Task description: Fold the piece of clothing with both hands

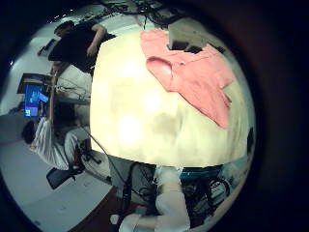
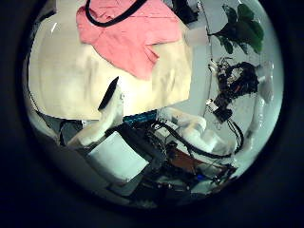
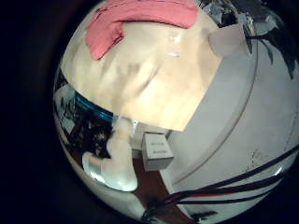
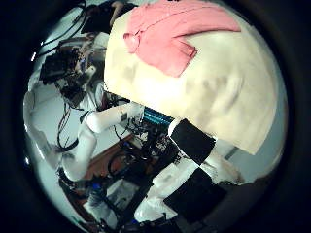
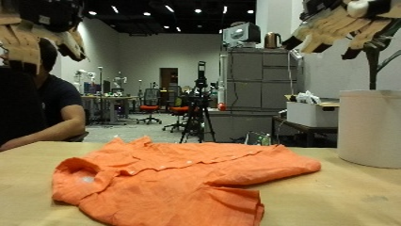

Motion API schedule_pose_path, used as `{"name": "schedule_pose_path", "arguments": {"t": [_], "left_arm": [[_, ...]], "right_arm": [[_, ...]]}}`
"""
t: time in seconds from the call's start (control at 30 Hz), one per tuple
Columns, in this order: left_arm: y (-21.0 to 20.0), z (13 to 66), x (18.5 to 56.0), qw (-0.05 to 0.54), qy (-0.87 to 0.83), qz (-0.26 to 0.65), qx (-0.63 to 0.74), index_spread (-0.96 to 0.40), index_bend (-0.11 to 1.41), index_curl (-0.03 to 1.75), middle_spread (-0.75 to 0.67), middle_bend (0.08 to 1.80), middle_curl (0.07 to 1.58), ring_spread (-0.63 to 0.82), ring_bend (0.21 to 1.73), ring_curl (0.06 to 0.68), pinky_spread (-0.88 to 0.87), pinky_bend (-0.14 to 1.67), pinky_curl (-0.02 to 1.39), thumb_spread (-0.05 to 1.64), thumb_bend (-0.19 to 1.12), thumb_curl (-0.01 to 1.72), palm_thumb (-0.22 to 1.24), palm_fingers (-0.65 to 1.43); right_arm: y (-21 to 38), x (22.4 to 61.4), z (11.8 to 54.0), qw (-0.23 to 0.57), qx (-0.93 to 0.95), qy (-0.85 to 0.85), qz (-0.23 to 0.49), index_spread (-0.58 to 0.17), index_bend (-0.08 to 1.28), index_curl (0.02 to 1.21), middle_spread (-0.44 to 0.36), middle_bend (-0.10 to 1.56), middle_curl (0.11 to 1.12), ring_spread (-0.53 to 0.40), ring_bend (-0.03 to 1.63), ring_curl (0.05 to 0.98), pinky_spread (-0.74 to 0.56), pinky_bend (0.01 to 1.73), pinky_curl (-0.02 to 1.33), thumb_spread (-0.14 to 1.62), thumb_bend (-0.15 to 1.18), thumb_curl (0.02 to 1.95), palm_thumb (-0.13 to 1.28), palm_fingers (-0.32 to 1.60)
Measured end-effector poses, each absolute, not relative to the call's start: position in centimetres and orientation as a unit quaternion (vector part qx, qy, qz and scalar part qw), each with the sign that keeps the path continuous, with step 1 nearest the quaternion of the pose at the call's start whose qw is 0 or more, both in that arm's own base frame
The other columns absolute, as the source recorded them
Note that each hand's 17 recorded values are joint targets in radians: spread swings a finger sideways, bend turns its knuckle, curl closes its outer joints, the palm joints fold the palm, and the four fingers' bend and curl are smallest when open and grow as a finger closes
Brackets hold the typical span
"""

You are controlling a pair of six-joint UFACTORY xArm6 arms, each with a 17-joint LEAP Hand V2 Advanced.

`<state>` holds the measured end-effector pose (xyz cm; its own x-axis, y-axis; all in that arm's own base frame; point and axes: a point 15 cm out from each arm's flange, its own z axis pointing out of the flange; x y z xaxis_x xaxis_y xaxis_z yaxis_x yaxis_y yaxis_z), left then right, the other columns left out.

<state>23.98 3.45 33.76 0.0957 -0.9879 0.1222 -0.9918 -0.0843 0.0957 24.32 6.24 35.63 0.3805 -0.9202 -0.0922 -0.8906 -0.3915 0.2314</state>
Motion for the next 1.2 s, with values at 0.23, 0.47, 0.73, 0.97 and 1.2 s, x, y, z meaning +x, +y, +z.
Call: {"name": "schedule_pose_path", "arguments": {"t": [0.23, 0.47, 0.73, 0.97, 1.2], "left_arm": [[3.3, 33.9, 24.0, 0.078, -0.673, 0.013, 0.736, 0.02, 0.17, 0.31, 0.08, 0.27, 0.38, 0.29, 0.61, 0.152, 0.18, 0.42, 0.29, 1.03, -0.02, 0.36, 0.55, 0.24], [2.1, 33.4, 24.0, 0.084, -0.687, 0.009, 0.722, 0.01, 0.17, 0.31, 0.06, 0.29, 0.38, 0.28, 0.60, 0.150, 0.18, 0.41, 0.29, 1.03, -0.02, 0.37, 0.55, 0.26], [-1.9, 32.1, 23.9, 0.095, -0.739, -0.011, 0.667, 0.02, 0.16, 0.31, 0.04, 0.28, 0.38, 0.26, 0.58, 0.146, 0.16, 0.43, 0.29, 1.03, -0.02, 0.37, 0.55, 0.24], [-7.7, 29.8, 23.6, 0.111, -0.810, -0.050, 0.573, 0.06, 0.18, 0.32, 0.16, 0.19, 0.35, 0.35, 0.52, 0.143, 0.31, 0.43, 0.30, 1.05, -0.03, 0.36, 0.55, 0.08], [-10.9, 25.4, 25.4, 0.075, -0.845, -0.075, 0.524, 0.09, 0.15, 0.31, 0.21, 0.20, 0.34, 0.43, 0.50, 0.149, 0.42, 0.39, 0.29, 1.05, -0.03, 0.34, 0.48, 0.03]], "right_arm": [[6.1, 24.1, 35.9, 0.070, 0.828, -0.548, -0.101, -0.333, 0.19, 0.35, 0.066, 0.19, 0.32, 0.244, 0.19, 0.216, 0.40, 0.19, 0.30, 1.23, -0.01, 0.25, 0.59, 0.23], [5.9, 24.1, 36.0, 0.067, 0.825, -0.551, -0.100, -0.340, 0.18, 0.34, 0.065, 0.19, 0.32, 0.243, 0.19, 0.218, 0.40, 0.19, 0.30, 1.23, -0.01, 0.25, 0.59, 0.23], [5.8, 24.1, 35.7, 0.073, 0.823, -0.553, -0.105, -0.340, 0.19, 0.34, 0.065, 0.19, 0.33, 0.242, 0.19, 0.219, 0.40, 0.19, 0.30, 1.24, -0.01, 0.25, 0.59, 0.23], [5.1, 24.3, 36.7, 0.073, 0.817, -0.562, -0.101, -0.329, 0.19, 0.35, 0.070, 0.19, 0.33, 0.239, 0.20, 0.225, 0.40, 0.19, 0.29, 1.24, -0.01, 0.26, 0.64, 0.26], [4.1, 23.7, 38.5, 0.083, 0.815, -0.566, -0.097, -0.325, 0.19, 0.34, 0.026, 0.20, 0.33, 0.225, 0.20, 0.232, 0.39, 0.19, 0.28, 1.24, -0.01, 0.26, 0.66, 0.28]]}}
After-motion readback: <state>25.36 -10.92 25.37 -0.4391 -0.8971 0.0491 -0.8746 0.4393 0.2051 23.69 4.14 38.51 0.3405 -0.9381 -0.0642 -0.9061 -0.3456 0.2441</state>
